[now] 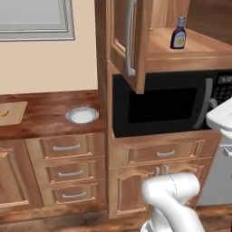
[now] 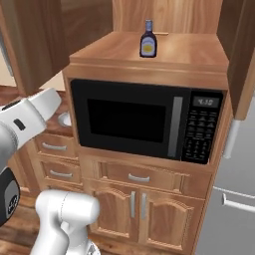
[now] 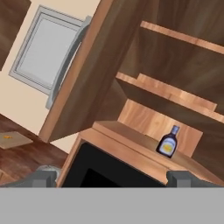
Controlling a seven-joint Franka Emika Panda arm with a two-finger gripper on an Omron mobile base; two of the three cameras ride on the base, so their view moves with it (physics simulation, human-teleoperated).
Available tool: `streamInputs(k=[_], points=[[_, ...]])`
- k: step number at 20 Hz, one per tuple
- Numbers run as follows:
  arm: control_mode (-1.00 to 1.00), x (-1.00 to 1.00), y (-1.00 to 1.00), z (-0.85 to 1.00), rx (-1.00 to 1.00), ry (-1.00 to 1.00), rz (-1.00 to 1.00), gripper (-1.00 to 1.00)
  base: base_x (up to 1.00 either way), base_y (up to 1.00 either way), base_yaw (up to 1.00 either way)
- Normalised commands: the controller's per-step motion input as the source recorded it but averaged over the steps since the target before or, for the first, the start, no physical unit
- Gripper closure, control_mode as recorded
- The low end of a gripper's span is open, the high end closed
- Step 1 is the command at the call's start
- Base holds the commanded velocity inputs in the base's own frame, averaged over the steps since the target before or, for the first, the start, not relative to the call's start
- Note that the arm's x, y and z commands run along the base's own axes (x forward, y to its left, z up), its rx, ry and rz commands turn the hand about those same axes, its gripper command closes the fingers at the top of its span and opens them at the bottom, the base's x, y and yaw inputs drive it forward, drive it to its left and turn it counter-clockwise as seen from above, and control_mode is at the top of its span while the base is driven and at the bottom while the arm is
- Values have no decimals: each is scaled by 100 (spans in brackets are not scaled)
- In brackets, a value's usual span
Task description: Pick the shrimp from the plate and place it on the cutting board. Then pick the condiment bottle from the cabinet and place it next to the cutting board.
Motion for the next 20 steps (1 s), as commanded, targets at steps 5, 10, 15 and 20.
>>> streamInputs(k=[5,10,15,20], points=[[100,0,0,0,0,0,0,-100,48,-22,0],[100,0,0,0,0,0,0,-100,45,-26,0],[100,0,0,0,0,0,0,-100,42,-27,0],[100,0,0,0,0,0,0,-100,43,-26,0]])
